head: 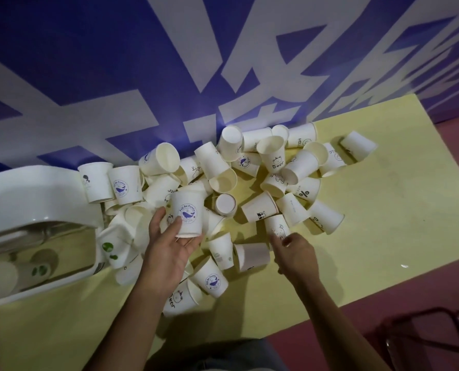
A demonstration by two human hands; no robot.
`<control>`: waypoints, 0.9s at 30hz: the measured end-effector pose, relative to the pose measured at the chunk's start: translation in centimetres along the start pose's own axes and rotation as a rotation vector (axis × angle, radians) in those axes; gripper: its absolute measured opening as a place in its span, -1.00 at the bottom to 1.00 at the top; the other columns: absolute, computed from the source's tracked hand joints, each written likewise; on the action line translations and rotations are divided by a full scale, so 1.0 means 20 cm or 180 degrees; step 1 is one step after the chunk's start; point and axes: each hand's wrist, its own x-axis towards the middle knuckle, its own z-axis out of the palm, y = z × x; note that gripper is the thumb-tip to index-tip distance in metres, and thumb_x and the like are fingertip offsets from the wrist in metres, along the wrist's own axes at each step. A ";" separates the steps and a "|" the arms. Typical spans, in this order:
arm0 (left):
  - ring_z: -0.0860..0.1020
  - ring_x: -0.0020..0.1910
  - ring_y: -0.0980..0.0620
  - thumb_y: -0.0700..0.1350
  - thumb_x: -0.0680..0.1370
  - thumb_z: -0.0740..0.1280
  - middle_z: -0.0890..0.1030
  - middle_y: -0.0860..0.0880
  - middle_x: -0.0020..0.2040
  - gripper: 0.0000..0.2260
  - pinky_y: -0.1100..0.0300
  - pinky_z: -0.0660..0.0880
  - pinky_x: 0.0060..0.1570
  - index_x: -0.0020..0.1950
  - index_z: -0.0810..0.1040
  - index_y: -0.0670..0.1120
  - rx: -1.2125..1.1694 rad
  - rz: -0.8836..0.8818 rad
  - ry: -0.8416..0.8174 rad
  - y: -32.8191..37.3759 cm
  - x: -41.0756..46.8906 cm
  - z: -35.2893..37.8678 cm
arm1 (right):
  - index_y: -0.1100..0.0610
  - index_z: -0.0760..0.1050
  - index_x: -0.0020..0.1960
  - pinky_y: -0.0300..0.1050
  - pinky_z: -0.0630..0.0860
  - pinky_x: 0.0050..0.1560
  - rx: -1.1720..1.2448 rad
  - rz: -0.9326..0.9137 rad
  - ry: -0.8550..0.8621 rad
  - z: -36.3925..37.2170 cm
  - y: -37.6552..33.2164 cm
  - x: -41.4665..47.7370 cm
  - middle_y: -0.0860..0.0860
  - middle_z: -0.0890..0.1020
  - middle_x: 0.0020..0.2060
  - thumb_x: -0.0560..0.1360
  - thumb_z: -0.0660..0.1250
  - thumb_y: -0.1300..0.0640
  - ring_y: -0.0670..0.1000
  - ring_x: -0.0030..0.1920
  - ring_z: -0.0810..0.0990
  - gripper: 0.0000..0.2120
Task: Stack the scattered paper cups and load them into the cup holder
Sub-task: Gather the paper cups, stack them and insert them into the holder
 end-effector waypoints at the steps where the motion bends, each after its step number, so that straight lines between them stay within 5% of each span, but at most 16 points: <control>1: 0.65 0.23 -0.14 -0.21 0.55 0.35 0.65 -0.16 0.27 -0.41 -0.21 0.57 0.20 0.52 0.31 0.15 0.0021 -0.0019 -0.0092 -0.01 0.00 0.01 | 0.11 0.52 -0.02 -0.03 0.65 -0.33 -0.0039 0.0092 -0.0142 0.01 0.00 -0.01 0.00 0.69 -0.28 0.47 0.25 -0.41 -0.01 -0.44 0.67 -0.44; 4: 0.62 0.27 -0.17 -0.26 0.53 0.33 0.64 -0.13 0.31 -0.33 -0.18 0.57 0.21 0.54 0.30 0.25 0.0083 -0.0117 -0.0309 -0.01 0.02 0.03 | 0.11 0.53 -0.02 -0.06 0.65 -0.40 -0.0173 0.0101 -0.0251 0.07 0.01 -0.04 -0.01 0.67 -0.29 0.48 0.29 -0.41 -0.06 -0.51 0.64 -0.45; 10: 0.58 0.34 -0.14 -0.33 0.54 0.27 0.56 -0.10 0.41 -0.34 -0.03 0.61 0.15 0.55 0.33 0.19 0.0218 -0.0207 -0.0589 -0.01 0.02 0.06 | 0.08 0.44 -0.09 0.05 0.64 -0.27 -0.0184 -0.0081 0.0298 0.11 -0.02 -0.07 -0.04 0.58 -0.25 0.47 0.33 -0.40 0.02 -0.29 0.61 -0.49; 14: 0.61 0.29 -0.12 -0.32 0.52 0.28 0.57 -0.17 0.38 -0.37 0.03 0.63 0.07 0.52 0.35 0.13 0.0251 -0.0208 -0.0566 -0.02 0.02 0.07 | 0.10 0.33 0.20 0.09 0.62 -0.17 -0.0060 -0.0155 0.0633 0.08 0.01 -0.07 -0.02 0.44 -0.06 0.39 0.47 -0.32 0.11 -0.05 0.56 -0.35; 19: 0.59 0.32 -0.16 -0.30 0.55 0.27 0.56 -0.12 0.40 -0.36 -0.09 0.56 0.24 0.54 0.34 0.22 0.0169 -0.0259 -0.0682 -0.03 0.03 0.06 | 0.20 0.25 0.51 0.16 0.55 0.15 -0.0084 0.0288 0.0137 0.05 0.08 0.00 0.21 0.42 0.29 0.39 0.51 -0.29 0.23 0.28 0.47 -0.08; 22: 0.58 0.32 -0.19 -0.29 0.54 0.29 0.58 -0.12 0.39 -0.37 -0.18 0.52 0.28 0.52 0.36 0.21 0.0176 -0.0254 -0.0706 -0.04 0.04 0.06 | 0.20 0.30 0.50 0.18 0.64 0.08 0.0396 0.0614 -0.0212 0.06 0.11 0.04 0.19 0.48 0.28 0.37 0.54 -0.26 0.16 0.16 0.57 -0.10; 27: 0.57 0.34 -0.18 -0.35 0.47 0.37 0.54 -0.17 0.40 -0.32 -0.20 0.52 0.28 0.51 0.38 0.13 0.0573 -0.0114 -0.0720 -0.04 0.05 0.03 | 0.20 0.45 0.29 -0.07 0.60 -0.23 0.0723 0.0623 -0.0288 0.05 0.13 0.06 0.03 0.61 -0.01 0.41 0.56 -0.09 -0.10 -0.17 0.58 -0.40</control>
